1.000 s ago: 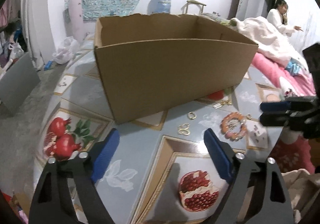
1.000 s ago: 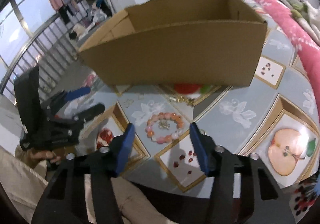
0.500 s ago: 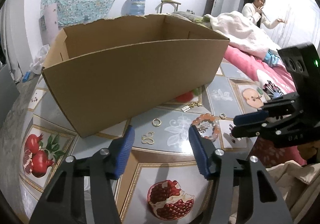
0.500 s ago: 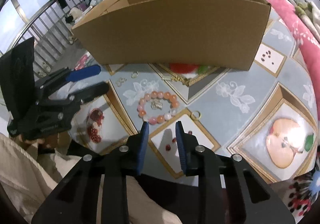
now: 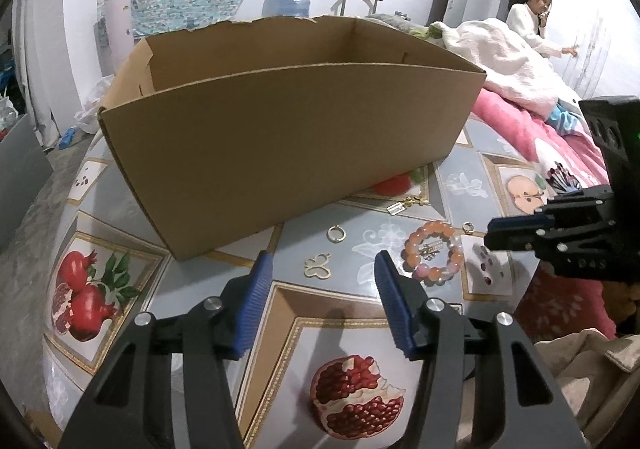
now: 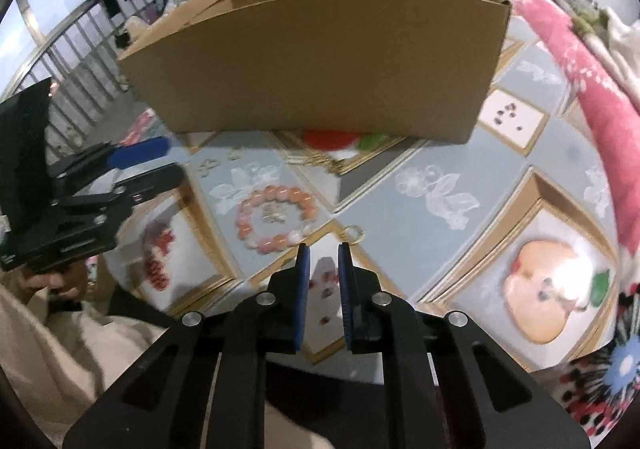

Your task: Organize jewelry

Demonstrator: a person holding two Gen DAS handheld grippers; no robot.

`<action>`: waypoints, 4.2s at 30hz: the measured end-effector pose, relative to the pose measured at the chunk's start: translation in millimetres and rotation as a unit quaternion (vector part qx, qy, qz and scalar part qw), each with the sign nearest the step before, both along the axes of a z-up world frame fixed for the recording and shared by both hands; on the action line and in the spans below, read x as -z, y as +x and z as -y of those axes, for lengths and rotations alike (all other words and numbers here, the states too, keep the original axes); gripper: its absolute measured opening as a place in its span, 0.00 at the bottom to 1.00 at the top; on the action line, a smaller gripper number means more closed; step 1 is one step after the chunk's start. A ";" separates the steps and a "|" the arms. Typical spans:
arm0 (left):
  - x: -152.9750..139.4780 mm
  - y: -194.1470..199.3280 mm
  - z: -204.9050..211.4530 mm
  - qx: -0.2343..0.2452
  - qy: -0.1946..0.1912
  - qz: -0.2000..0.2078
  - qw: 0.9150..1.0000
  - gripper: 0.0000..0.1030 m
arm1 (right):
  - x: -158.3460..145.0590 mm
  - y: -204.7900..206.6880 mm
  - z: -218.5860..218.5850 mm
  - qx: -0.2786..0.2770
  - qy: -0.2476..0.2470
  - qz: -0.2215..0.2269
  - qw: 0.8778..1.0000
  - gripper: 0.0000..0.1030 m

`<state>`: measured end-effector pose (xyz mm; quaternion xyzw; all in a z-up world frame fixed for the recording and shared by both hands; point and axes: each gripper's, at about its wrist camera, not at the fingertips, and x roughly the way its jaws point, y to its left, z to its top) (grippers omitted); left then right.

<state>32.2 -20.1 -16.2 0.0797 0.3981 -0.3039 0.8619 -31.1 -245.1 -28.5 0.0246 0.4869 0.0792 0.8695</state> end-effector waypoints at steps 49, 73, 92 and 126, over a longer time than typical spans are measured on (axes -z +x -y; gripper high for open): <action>20.9 35.0 45.9 0.021 0.054 -0.019 0.998 0.09 | 13.3 -1.3 27.6 0.011 0.026 0.016 0.999 0.19; 20.8 34.7 42.4 0.024 0.045 -0.018 0.999 0.08 | 13.7 -3.4 -15.7 -0.025 -0.061 0.024 0.998 0.13; 15.6 32.2 44.1 0.027 0.039 -0.013 0.999 0.06 | 6.8 -7.0 -4.5 -0.012 -0.044 0.031 0.998 0.10; 20.9 32.2 65.9 0.061 0.095 -0.011 0.994 0.11 | 12.0 -10.9 18.0 0.000 -0.012 0.044 0.999 0.10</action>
